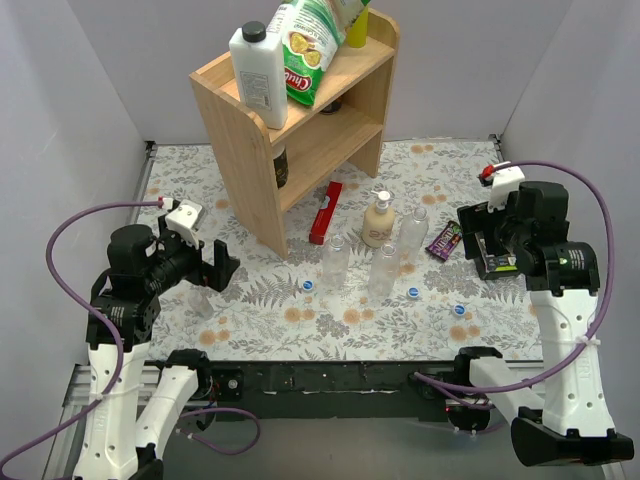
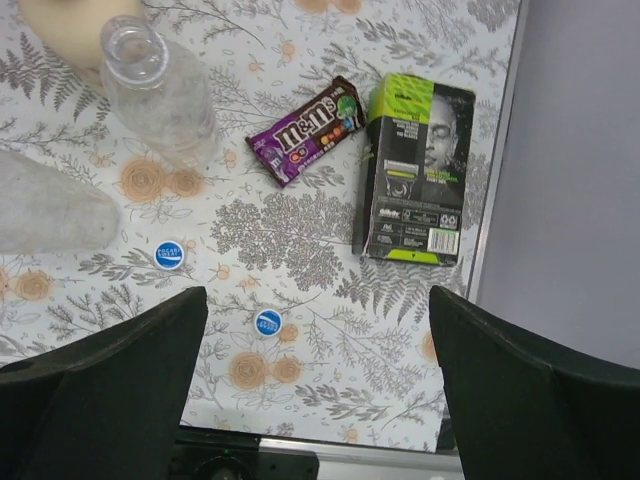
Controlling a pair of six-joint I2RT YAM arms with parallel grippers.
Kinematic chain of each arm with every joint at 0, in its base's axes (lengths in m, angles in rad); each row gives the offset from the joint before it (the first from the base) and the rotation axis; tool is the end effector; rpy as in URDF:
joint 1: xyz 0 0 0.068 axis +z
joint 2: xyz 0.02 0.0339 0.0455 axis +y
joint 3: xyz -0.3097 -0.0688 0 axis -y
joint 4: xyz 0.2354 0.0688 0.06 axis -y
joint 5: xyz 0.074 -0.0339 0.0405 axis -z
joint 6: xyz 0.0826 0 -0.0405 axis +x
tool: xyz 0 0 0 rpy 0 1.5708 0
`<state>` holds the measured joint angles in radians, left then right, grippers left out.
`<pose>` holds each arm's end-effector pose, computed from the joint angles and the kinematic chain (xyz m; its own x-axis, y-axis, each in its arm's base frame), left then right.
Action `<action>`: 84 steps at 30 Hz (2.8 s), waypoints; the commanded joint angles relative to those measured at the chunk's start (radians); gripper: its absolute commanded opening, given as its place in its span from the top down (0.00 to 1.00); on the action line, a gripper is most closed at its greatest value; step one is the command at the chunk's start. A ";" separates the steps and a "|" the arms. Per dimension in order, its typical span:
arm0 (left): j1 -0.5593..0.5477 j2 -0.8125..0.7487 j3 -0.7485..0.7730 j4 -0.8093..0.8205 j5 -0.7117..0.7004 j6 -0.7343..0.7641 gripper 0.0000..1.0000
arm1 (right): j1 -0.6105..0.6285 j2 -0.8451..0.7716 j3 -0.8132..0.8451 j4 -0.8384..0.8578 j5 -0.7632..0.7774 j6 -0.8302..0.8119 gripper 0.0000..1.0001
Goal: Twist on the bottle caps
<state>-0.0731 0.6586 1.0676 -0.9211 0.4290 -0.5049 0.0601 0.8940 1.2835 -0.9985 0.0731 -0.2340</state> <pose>0.0944 -0.0414 0.3786 -0.6348 -0.3946 -0.6644 0.1382 0.7879 -0.6001 0.1494 0.0029 0.4104 -0.5554 -0.2651 -0.7882 -0.1325 0.9639 -0.2308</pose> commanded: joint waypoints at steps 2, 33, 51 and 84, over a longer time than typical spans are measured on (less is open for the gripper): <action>0.006 0.013 0.003 0.011 0.091 -0.044 0.02 | 0.000 0.032 0.151 0.009 -0.192 -0.173 0.02; 0.072 0.139 -0.032 0.014 0.269 0.062 0.02 | 0.504 0.664 0.395 0.020 -0.714 -0.493 0.13; 0.072 0.164 -0.035 0.007 0.281 0.060 0.02 | 0.581 0.778 0.375 0.066 -0.731 -0.531 0.18; -0.430 0.424 0.157 0.108 0.333 0.149 0.02 | 0.618 0.514 0.465 0.356 -1.041 0.010 0.99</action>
<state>-0.4583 1.0424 1.2476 -0.9203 0.7795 -0.3191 0.6765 1.4204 1.7569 -0.7403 -0.9199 -0.3046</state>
